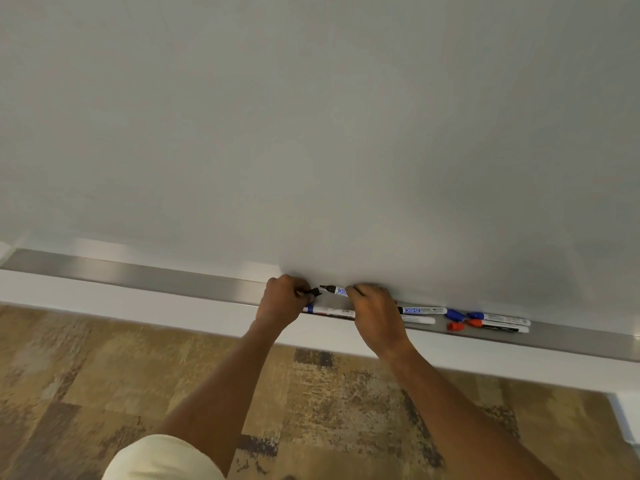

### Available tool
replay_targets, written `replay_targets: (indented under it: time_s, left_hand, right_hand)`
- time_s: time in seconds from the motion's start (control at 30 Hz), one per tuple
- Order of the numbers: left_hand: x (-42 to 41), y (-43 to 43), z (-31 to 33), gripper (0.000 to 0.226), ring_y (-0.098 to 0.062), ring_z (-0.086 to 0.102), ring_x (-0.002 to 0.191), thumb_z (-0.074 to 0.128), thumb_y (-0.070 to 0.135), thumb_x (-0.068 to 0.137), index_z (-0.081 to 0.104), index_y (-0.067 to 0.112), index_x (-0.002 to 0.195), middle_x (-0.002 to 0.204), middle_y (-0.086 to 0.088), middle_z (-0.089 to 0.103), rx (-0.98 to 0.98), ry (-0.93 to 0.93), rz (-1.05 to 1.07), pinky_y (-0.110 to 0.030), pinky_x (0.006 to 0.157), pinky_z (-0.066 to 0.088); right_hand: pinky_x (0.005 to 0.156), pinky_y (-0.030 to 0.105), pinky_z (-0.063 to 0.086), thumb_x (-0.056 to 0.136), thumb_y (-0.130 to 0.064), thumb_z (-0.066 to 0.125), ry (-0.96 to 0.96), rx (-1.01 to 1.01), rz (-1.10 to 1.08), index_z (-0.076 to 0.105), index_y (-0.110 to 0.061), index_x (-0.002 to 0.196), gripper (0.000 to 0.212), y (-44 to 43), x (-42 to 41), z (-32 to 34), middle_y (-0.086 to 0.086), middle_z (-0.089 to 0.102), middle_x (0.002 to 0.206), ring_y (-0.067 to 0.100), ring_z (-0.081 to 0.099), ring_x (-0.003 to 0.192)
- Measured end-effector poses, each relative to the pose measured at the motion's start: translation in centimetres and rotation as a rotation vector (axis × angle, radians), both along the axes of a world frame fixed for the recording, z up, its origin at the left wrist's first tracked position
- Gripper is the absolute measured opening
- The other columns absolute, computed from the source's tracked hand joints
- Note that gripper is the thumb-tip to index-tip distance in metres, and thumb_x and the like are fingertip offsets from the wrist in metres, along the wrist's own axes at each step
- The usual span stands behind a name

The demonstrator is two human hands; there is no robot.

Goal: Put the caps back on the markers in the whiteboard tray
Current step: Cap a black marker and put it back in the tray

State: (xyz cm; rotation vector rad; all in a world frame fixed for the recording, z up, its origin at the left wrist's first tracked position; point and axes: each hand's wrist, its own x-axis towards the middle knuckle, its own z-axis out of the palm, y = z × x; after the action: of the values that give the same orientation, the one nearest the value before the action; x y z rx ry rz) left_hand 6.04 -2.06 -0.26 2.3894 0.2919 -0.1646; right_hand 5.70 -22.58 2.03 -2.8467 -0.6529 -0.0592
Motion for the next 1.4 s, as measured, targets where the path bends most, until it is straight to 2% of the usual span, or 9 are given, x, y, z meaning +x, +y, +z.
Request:
replay_targets:
  time_s: [0.1, 0.2, 0.27, 0.33, 0.43, 0.63, 0.8, 1.2, 1.4]
  left_hand:
    - [-0.8, 0.8, 1.9, 0.009, -0.009, 0.072, 0.071, 0.086, 0.021, 0.077, 0.082, 0.019, 0.084, 0.076, 0.007, 0.077, -0.177, -0.056, 0.059, -0.016, 0.072, 0.05]
    - [-1.7, 2.0, 4.8, 0.012, -0.001, 0.072, 0.071, 0.09, 0.024, 0.073, 0.082, 0.023, 0.083, 0.077, 0.009, 0.08, -0.403, -0.114, 0.135, -0.009, 0.067, 0.05]
    - [-2.1, 3.0, 7.5, 0.018, -0.008, 0.076, 0.08, 0.091, 0.02, 0.072, 0.083, 0.019, 0.088, 0.084, 0.002, 0.081, -0.607, -0.173, 0.143, -0.011, 0.074, 0.053]
    - [-2.4, 3.6, 10.6, 0.025, -0.019, 0.078, 0.088, 0.091, 0.019, 0.071, 0.082, 0.013, 0.094, 0.092, -0.007, 0.081, -0.786, -0.219, 0.117, -0.021, 0.081, 0.058]
    - [-2.9, 3.6, 14.4, 0.034, -0.031, 0.077, 0.095, 0.092, 0.022, 0.069, 0.08, 0.01, 0.099, 0.098, -0.012, 0.08, -0.958, -0.24, 0.081, -0.032, 0.087, 0.061]
    - [-5.0, 1.1, 18.3, 0.04, -0.033, 0.075, 0.1, 0.091, 0.021, 0.068, 0.08, 0.008, 0.103, 0.102, -0.017, 0.079, -1.093, -0.278, 0.057, -0.038, 0.092, 0.06]
    - [-6.4, -0.6, 19.0, 0.042, -0.032, 0.075, 0.096, 0.092, 0.02, 0.06, 0.08, 0.008, 0.098, 0.096, -0.017, 0.079, -1.152, -0.3, 0.141, -0.039, 0.091, 0.06]
    - [-7.5, -0.9, 18.7, 0.035, -0.029, 0.077, 0.093, 0.089, 0.018, 0.067, 0.082, 0.009, 0.1, 0.099, -0.016, 0.08, -1.074, -0.308, 0.043, -0.034, 0.084, 0.062]
    - [-7.8, -2.0, 18.0, 0.034, -0.024, 0.078, 0.088, 0.089, 0.018, 0.066, 0.082, 0.01, 0.098, 0.092, -0.015, 0.081, -1.179, -0.274, 0.075, -0.03, 0.081, 0.061]
  right_hand:
    - [0.081, 0.043, 0.056, 0.07, 0.012, 0.065, -0.058, 0.063, 0.061, 0.07, -0.007, 0.111, 0.045, -0.9, -0.4, 2.2, 0.009, 0.072, 0.1, 0.03, 0.066, 0.092]
    - [0.081, 0.044, 0.056, 0.08, 0.006, 0.067, -0.101, 0.129, 0.142, 0.067, -0.008, 0.118, 0.041, -2.2, -0.8, 5.5, 0.008, 0.071, 0.108, 0.028, 0.065, 0.096]
    - [0.082, 0.044, 0.056, 0.083, 0.004, 0.068, -0.147, 0.17, 0.18, 0.066, -0.007, 0.119, 0.038, -3.0, -1.0, 8.3, 0.009, 0.071, 0.11, 0.028, 0.065, 0.096]
    - [0.083, 0.044, 0.054, 0.087, 0.001, 0.067, -0.205, 0.198, 0.21, 0.066, -0.006, 0.12, 0.034, -3.7, -1.2, 11.4, 0.009, 0.07, 0.111, 0.028, 0.064, 0.096]
    - [0.085, 0.04, 0.053, 0.095, -0.008, 0.058, -0.274, 0.25, 0.23, 0.065, -0.008, 0.121, 0.027, -4.6, -1.5, 16.0, 0.007, 0.068, 0.113, 0.026, 0.062, 0.098]
    - [0.071, 0.032, 0.056, 0.1, -0.016, 0.051, -0.258, 0.327, 0.195, 0.062, -0.013, 0.124, 0.026, -5.4, -3.4, 20.2, 0.002, 0.064, 0.114, 0.021, 0.064, 0.087]
    - [0.077, 0.034, 0.055, 0.101, -0.014, 0.052, -0.183, 0.42, 0.171, 0.062, -0.015, 0.125, 0.027, -6.1, -4.3, 19.2, -0.003, 0.062, 0.117, 0.016, 0.062, 0.095]
    - [0.082, 0.026, 0.052, 0.1, -0.013, 0.052, -0.138, 0.454, 0.235, 0.063, -0.019, 0.124, 0.026, -6.2, -5.2, 18.9, -0.006, 0.061, 0.117, 0.011, 0.059, 0.1]
    - [0.088, 0.025, 0.053, 0.101, -0.019, 0.052, -0.094, 0.469, 0.224, 0.059, -0.019, 0.127, 0.027, -5.3, -5.4, 18.3, -0.006, 0.061, 0.119, 0.009, 0.059, 0.105]
